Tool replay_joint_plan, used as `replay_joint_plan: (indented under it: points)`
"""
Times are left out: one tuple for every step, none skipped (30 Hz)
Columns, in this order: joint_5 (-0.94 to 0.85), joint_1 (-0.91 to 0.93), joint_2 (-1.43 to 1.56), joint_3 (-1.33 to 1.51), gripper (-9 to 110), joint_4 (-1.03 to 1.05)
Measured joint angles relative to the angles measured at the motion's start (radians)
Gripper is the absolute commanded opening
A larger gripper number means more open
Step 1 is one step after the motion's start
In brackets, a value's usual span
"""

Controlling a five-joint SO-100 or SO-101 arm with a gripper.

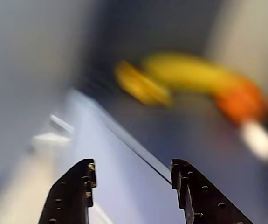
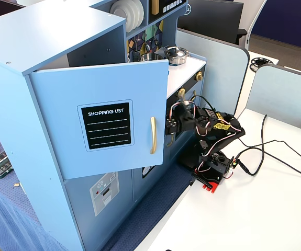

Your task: Open the left cabinet door

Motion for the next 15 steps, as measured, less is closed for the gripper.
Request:
replay_joint_plan:
  points:
    - [0.018, 0.063, 0.014, 0.032, 5, 0.028]
    - [0.041, 0.129, 0.029, 0.069, 4, 0.055]
    - [0.058, 0.193, 0.048, 0.109, 4, 0.084]
    - [0.072, 0.259, 0.067, 0.152, 4, 0.123]
    - [0.089, 0.321, 0.087, 0.192, 3, 0.163]
    - [0.11, 0.374, 0.107, 0.233, 2, 0.202]
    - [0.13, 0.417, 0.127, 0.27, 2, 0.245]
    - [0.144, 0.456, 0.146, 0.304, 1, 0.293]
    - [0.161, 0.489, 0.164, 0.336, 0, 0.337]
    - [0.178, 0.515, 0.179, 0.368, 0, 0.379]
    - [0.19, 0.54, 0.192, 0.397, 0, 0.419]
    - [0.204, 0.569, 0.201, 0.425, 0, 0.459]
    - [0.225, 0.597, 0.21, 0.453, 0, 0.492]
    - [0.249, 0.624, 0.222, 0.482, 0, 0.52]
    - [0.267, 0.646, 0.238, 0.514, 0, 0.543]
